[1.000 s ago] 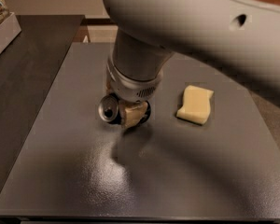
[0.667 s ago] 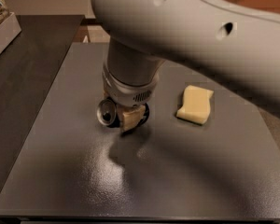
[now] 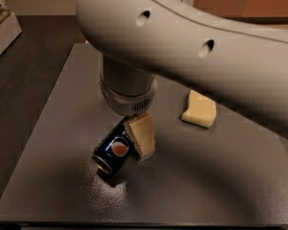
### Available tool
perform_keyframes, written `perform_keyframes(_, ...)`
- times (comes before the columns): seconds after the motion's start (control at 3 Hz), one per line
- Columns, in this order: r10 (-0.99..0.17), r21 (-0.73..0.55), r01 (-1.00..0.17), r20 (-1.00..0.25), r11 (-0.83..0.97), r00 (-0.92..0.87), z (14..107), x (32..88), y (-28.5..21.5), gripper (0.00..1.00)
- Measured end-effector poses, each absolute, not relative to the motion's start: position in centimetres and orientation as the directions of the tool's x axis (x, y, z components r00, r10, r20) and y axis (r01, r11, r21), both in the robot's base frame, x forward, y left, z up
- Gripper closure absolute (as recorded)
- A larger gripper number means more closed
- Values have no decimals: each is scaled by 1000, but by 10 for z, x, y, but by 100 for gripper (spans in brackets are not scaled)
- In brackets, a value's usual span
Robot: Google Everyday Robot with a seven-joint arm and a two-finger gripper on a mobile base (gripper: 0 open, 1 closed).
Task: Knock pepsi can over
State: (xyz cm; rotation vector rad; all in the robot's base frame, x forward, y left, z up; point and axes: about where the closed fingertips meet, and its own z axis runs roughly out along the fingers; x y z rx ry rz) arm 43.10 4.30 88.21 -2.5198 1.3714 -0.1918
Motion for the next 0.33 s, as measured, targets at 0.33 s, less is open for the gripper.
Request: perform_keyframes(0.33, -839, -293, -804, -11, -518, 544, 882, 431, 43, 0)
